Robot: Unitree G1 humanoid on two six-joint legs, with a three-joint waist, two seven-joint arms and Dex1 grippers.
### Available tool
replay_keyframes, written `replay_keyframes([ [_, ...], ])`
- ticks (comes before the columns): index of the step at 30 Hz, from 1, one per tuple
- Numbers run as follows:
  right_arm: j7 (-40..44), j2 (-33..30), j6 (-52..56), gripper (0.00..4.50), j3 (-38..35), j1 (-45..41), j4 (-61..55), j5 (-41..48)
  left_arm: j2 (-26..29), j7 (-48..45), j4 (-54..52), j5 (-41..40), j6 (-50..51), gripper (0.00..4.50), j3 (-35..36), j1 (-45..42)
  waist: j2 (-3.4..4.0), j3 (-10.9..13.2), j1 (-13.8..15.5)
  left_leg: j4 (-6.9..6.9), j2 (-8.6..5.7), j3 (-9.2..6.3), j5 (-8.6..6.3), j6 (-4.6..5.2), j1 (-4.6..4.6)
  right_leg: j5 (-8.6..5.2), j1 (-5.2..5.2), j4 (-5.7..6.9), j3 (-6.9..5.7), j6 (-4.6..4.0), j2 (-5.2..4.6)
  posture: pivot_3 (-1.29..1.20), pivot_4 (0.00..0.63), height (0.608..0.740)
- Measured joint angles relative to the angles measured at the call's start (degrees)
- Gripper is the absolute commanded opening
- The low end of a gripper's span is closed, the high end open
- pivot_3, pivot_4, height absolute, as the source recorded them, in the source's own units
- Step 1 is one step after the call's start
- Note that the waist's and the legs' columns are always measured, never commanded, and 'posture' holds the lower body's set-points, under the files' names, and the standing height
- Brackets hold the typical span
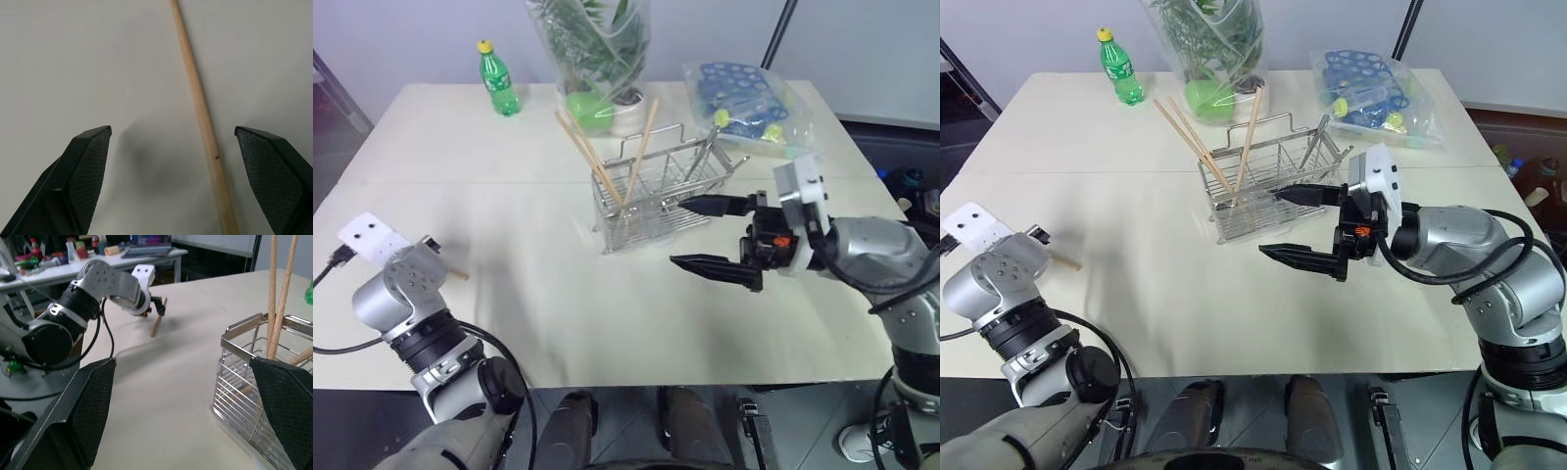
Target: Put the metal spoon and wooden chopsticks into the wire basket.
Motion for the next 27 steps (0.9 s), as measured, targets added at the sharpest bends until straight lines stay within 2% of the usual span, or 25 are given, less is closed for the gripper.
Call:
replay_keyframes([
  [4,0.0,0.1,0.0,4.50,0.2,0.0,0.0,-0.6,0.4,0.0,1.4,0.0,-0.1,4.24,2.1,-1.9,0.00,0.0,0.0,0.00,0.00,0.00,0.00,0.00,0.00,0.00,0.00,0.00,0.00,0.00,0.00,0.00,0.150,0.740],
  [13,-0.3,0.2,0.0,4.50,0.2,0.0,0.0,-0.9,4.7,-1.1,7.9,1.2,-2.7,4.24,1.9,-4.6,0.00,0.0,-0.1,-0.02,0.00,0.00,0.00,-0.01,0.01,0.00,-0.01,0.00,0.00,0.00,0.00,0.00,0.150,0.740],
  [27,-2.7,1.1,0.0,4.50,-0.2,0.0,0.0,-0.8,5.0,-2.8,13.1,2.7,-5.4,4.24,0.8,-3.8,0.01,0.0,-0.1,-0.02,0.00,0.00,0.00,-0.01,0.02,0.00,-0.01,0.01,0.00,0.00,0.00,0.00,0.150,0.740],
])
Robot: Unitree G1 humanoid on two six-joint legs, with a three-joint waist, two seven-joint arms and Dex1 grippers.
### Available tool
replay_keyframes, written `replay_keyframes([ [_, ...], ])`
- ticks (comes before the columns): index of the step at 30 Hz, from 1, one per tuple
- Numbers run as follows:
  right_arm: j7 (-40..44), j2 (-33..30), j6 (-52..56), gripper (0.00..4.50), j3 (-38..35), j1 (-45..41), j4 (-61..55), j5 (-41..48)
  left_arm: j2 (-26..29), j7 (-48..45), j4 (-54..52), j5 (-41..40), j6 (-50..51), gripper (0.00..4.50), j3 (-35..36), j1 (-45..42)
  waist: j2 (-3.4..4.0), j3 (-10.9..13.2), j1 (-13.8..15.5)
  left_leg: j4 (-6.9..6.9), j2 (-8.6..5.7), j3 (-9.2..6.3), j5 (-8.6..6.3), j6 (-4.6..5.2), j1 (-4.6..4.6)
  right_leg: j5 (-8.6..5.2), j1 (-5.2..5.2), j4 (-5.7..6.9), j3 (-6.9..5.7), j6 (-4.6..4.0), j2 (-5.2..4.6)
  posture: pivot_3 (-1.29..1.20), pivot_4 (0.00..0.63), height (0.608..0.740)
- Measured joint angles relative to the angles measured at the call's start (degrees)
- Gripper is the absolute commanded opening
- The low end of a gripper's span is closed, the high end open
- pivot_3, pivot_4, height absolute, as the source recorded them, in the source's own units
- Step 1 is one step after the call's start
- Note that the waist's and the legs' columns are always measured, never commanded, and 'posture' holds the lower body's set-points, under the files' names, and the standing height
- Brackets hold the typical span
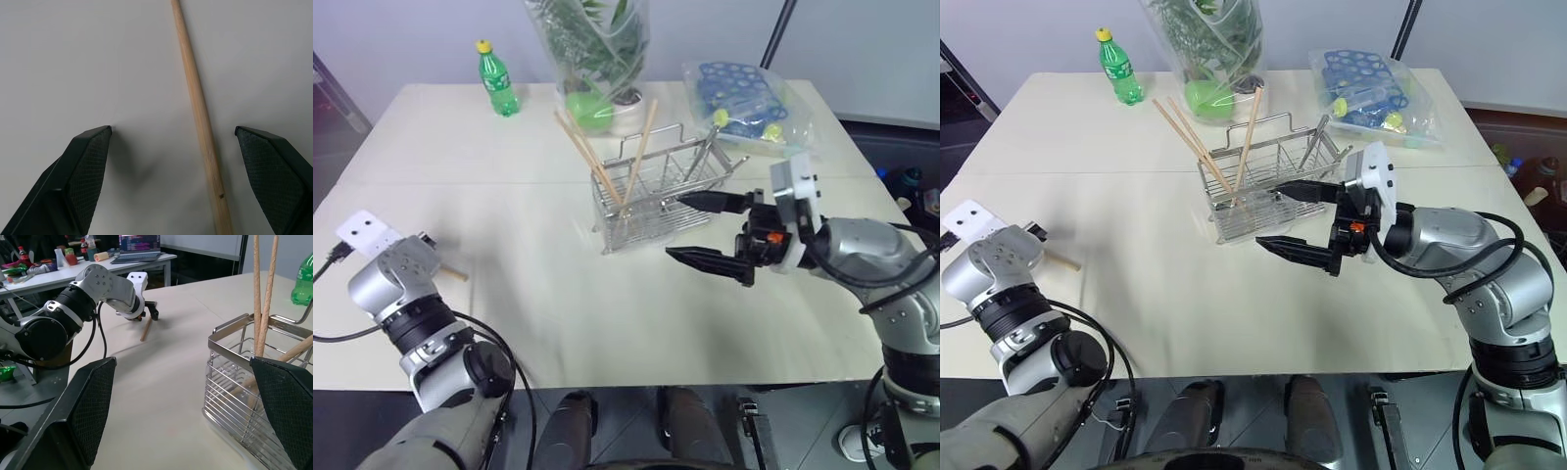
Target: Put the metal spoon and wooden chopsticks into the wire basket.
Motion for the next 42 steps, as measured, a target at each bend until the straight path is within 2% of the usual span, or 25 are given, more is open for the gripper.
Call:
replay_keyframes([
  [4,-0.2,0.2,0.0,4.50,0.0,0.0,0.0,0.0,0.6,-0.5,0.3,0.1,-0.8,4.24,-0.3,0.8,0.01,0.0,-0.2,-0.01,0.00,0.01,0.00,0.00,0.03,0.00,0.00,0.03,0.00,0.00,0.00,0.00,0.150,0.740],
  [7,-0.7,0.8,0.0,4.50,-0.2,0.0,0.0,0.2,0.8,-0.8,0.3,0.1,-1.4,3.42,-0.6,1.4,0.02,0.0,-0.2,-0.01,0.00,0.02,0.00,0.00,0.04,0.00,0.00,0.03,0.00,0.00,0.00,0.00,0.150,0.740],
  [11,-1.6,1.1,0.8,4.50,-1.2,-0.1,0.0,1.9,0.7,-0.8,0.3,0.0,-1.7,1.54,-0.6,1.6,0.02,0.0,-0.2,-0.01,0.01,0.02,0.00,0.00,0.04,0.00,0.00,0.03,0.00,0.00,0.00,0.00,0.150,0.740],
  [13,-1.7,1.0,0.9,4.50,-1.9,-0.1,0.0,2.4,0.7,-0.7,0.3,0.0,-1.7,0.41,-0.5,1.6,0.02,0.0,-0.2,-0.01,0.01,0.02,0.00,0.00,0.04,0.00,0.00,0.03,0.00,0.00,0.00,0.00,0.150,0.740],
  [14,-1.7,0.9,1.2,4.50,-2.0,-0.1,0.0,2.4,0.8,-0.6,0.3,0.0,-1.8,0.05,-0.5,1.6,0.02,0.0,-0.2,-0.01,0.01,0.02,0.00,0.00,0.04,0.00,0.00,0.03,0.01,0.00,0.00,0.00,0.150,0.740],
  [29,-1.7,-1.3,4.4,4.50,-3.9,-0.1,0.1,5.5,2.4,-1.0,1.7,-0.4,-1.3,0.05,0.2,-0.1,0.01,0.0,0.0,0.01,0.00,0.01,0.00,0.00,0.00,0.00,0.00,0.03,0.00,0.00,0.00,0.00,0.150,0.740],
  [31,-1.7,-1.3,4.6,4.50,-3.9,-0.1,0.1,5.7,4.9,-3.0,2.6,-0.1,-2.3,0.05,-2.1,-0.7,-0.01,0.0,0.0,-0.01,0.00,0.02,0.00,0.00,-0.02,0.00,-0.02,0.03,0.00,0.00,0.00,0.00,0.150,0.740],
  [34,-2.2,-1.6,4.7,4.50,-4.4,0.0,0.1,5.6,9.5,-9.3,3.2,1.0,-6.7,0.05,-9.4,-2.2,-0.01,0.0,0.0,-0.01,0.00,0.02,0.00,0.00,-0.03,0.00,-0.03,0.02,0.00,0.00,0.00,0.00,0.150,0.740],
  [38,-3.5,-1.3,4.5,4.50,-4.6,1.7,0.1,5.3,10.9,-22.8,3.0,-1.7,-18.2,0.05,-15.8,-6.1,-0.04,0.0,0.5,0.00,-0.02,0.02,0.01,-0.02,-0.07,0.00,0.02,-0.08,0.00,0.00,-0.04,0.00,0.150,0.740],
  [42,-5.9,0.8,3.7,4.50,-4.6,4.2,0.1,4.5,9.2,-44.1,-2.6,-13.1,-22.6,0.05,-21.3,-6.9,-0.03,0.0,0.1,-0.02,-0.02,0.03,0.02,-0.04,-0.21,0.00,-0.08,-0.13,0.00,-0.01,-0.06,0.00,0.150,0.740],
])
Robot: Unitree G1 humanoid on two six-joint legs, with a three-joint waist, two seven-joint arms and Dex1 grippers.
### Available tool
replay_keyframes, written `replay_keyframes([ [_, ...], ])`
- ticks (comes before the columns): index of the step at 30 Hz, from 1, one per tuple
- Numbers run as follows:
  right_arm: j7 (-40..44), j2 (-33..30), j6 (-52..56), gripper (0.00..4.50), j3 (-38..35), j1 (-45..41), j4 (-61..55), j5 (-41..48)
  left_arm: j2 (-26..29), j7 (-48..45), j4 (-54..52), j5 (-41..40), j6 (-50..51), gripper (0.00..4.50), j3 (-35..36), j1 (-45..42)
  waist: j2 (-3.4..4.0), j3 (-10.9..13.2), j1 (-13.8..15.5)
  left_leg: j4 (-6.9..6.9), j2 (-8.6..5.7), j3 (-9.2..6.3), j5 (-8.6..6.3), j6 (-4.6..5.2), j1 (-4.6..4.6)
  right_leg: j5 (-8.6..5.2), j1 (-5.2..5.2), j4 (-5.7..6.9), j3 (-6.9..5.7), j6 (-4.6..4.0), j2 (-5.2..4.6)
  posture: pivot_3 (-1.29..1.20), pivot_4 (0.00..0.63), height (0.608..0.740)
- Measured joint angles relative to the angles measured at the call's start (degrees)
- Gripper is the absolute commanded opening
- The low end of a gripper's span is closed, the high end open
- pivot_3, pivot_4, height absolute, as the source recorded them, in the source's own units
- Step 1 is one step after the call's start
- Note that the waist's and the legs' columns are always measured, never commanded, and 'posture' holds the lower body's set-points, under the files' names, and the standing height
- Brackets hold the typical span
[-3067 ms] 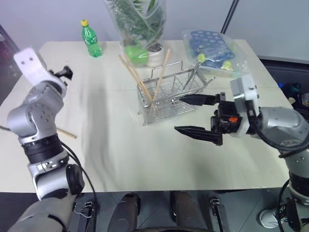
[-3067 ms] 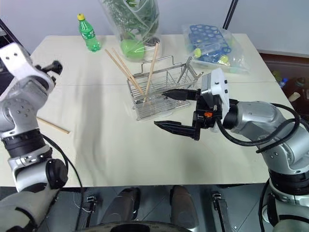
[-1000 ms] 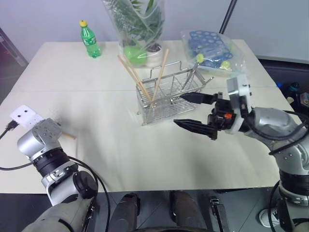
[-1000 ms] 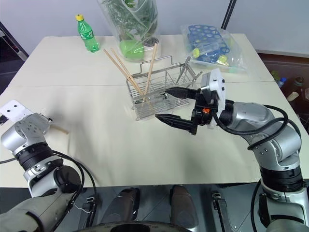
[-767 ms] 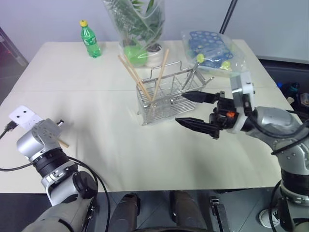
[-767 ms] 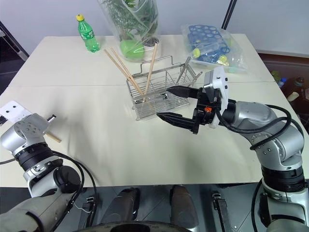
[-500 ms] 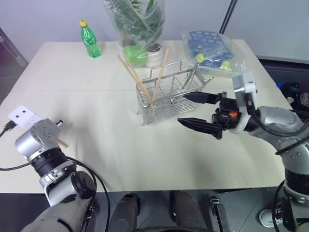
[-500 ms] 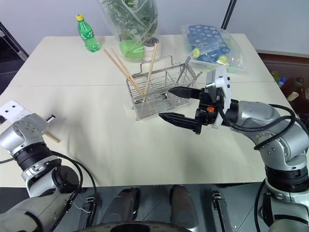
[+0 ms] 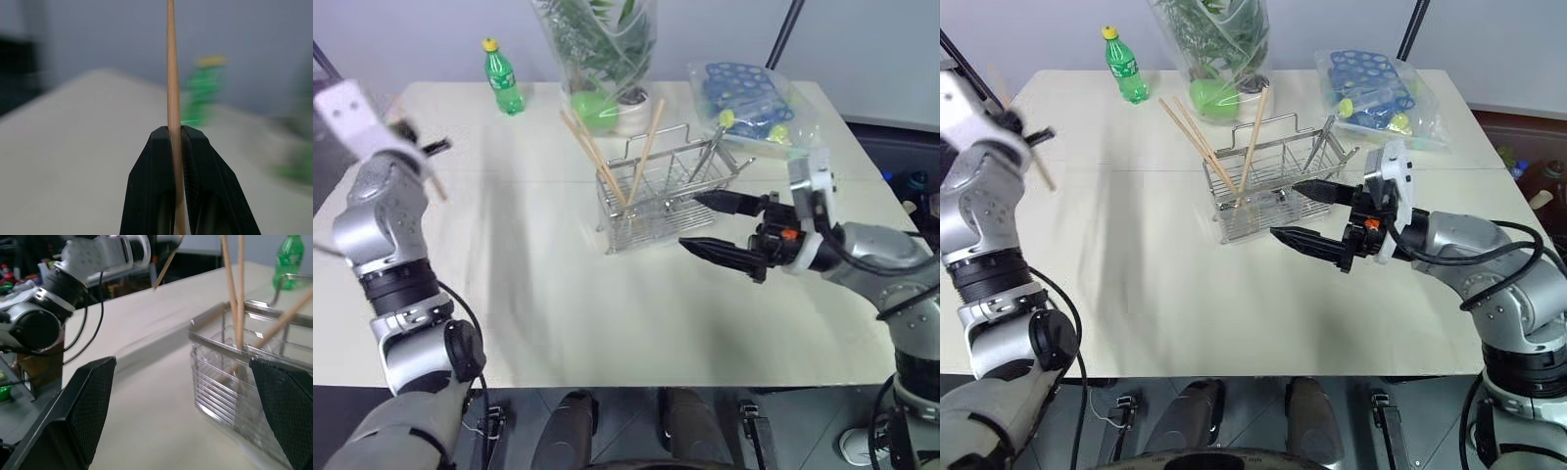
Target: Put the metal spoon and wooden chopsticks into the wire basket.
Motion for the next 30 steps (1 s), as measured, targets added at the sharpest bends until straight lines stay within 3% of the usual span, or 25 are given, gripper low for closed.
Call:
replay_keyframes([
  [3,-1.6,1.5,-1.0,4.50,0.1,0.5,0.0,-0.5,-0.9,-10.5,-5.2,-7.7,-0.3,0.05,-3.4,0.0,0.04,0.0,-0.7,0.00,0.02,0.04,0.00,0.01,-0.06,0.01,-0.15,0.06,0.01,0.00,0.00,0.00,0.150,0.740],
  [12,-3.6,1.9,-2.2,4.50,-1.2,6.1,-1.6,-1.2,2.0,-26.7,-7.6,-24.5,-2.7,0.05,-0.7,-4.7,0.07,0.0,-0.4,0.02,0.08,0.01,-0.01,0.04,0.14,-0.01,0.07,0.12,0.02,-0.01,0.10,0.00,0.150,0.740],
  [17,-3.9,2.0,-3.2,4.50,-2.2,6.7,-1.9,-1.2,1.9,-28.6,-6.2,-30.1,-1.9,0.05,-0.6,-7.6,0.07,0.0,-0.2,0.05,0.07,0.00,-0.01,0.05,0.17,-0.01,0.08,0.13,0.01,-0.01,0.10,0.00,0.150,0.740],
  [21,-4.4,2.6,-3.6,4.50,-2.1,6.9,-2.0,-1.5,-0.9,-28.2,-5.5,-30.9,-3.2,0.05,-2.3,-8.8,0.07,0.0,-0.2,0.04,0.07,0.00,-0.01,0.05,0.19,-0.01,0.12,0.12,0.01,-0.01,0.10,0.00,0.150,0.740],
  [30,-5.4,2.8,-4.3,4.50,-2.1,5.1,-1.2,-2.2,-7.4,-30.2,3.1,-23.1,-13.1,0.05,-9.4,-10.2,0.07,0.0,-0.3,0.00,0.07,0.00,0.00,0.05,0.19,-0.01,0.10,0.09,0.02,-0.01,0.11,0.00,0.150,0.740],
])
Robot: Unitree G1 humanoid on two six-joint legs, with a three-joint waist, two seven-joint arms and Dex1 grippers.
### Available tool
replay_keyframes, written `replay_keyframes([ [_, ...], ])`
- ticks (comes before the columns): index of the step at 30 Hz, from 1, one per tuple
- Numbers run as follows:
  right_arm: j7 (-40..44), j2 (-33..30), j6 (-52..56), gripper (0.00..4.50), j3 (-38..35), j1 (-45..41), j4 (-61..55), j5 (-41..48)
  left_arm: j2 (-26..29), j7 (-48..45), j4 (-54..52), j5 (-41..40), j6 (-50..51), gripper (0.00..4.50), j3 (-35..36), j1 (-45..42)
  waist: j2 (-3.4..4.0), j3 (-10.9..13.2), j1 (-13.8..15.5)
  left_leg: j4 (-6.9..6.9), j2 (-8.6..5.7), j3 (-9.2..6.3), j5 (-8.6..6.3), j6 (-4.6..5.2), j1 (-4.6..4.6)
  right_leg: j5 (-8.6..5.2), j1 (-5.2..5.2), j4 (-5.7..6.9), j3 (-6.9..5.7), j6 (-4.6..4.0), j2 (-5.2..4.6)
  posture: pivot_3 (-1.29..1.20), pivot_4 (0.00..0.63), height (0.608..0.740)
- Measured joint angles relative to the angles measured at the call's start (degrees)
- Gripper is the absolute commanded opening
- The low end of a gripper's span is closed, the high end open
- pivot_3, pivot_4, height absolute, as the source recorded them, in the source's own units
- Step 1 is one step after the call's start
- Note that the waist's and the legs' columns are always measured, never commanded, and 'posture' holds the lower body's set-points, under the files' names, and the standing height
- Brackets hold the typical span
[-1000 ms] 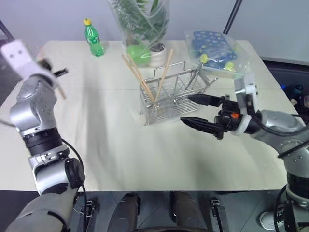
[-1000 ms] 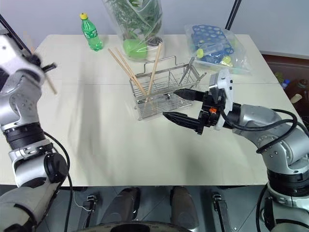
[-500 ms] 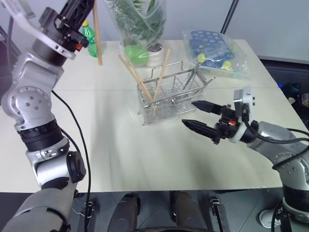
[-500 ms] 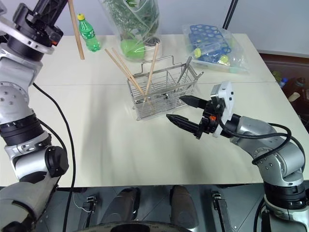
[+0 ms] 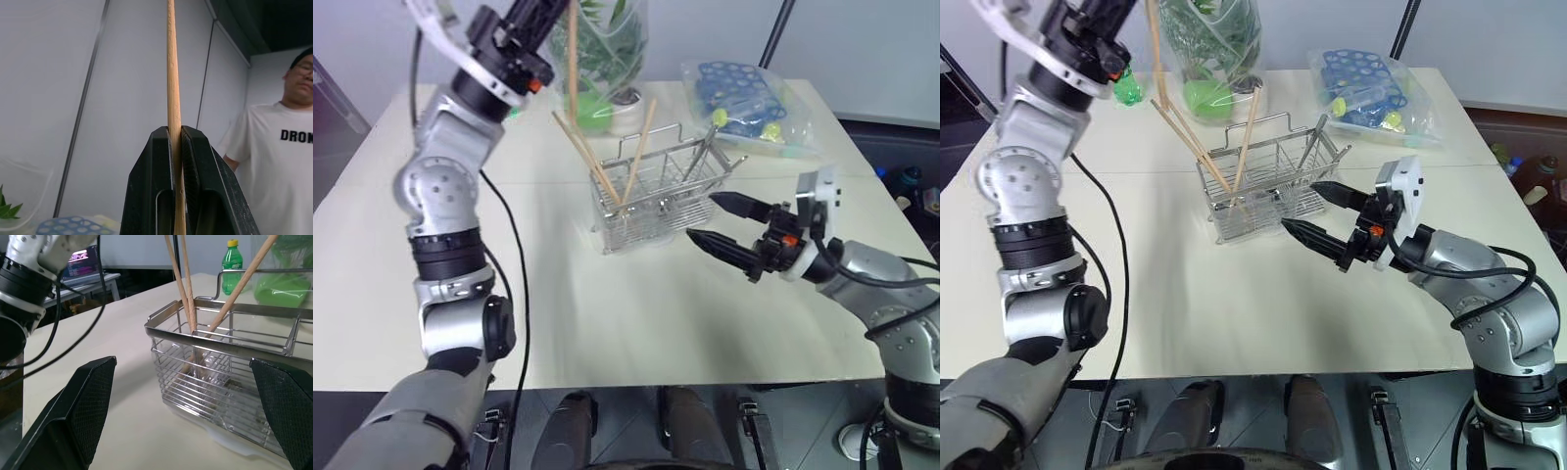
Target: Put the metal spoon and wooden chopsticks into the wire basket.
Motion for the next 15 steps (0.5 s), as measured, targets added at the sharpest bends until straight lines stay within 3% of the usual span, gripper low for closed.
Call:
replay_keyframes([
  [15,-2.8,-0.2,1.3,4.50,-0.1,-0.7,-1.1,1.4,-7.8,-1.3,3.8,8.0,-7.6,0.05,-6.3,4.7,0.00,0.0,0.1,0.01,0.00,0.00,0.00,0.00,-0.02,0.00,0.00,-0.03,0.00,0.00,0.00,0.00,0.150,0.740],
])
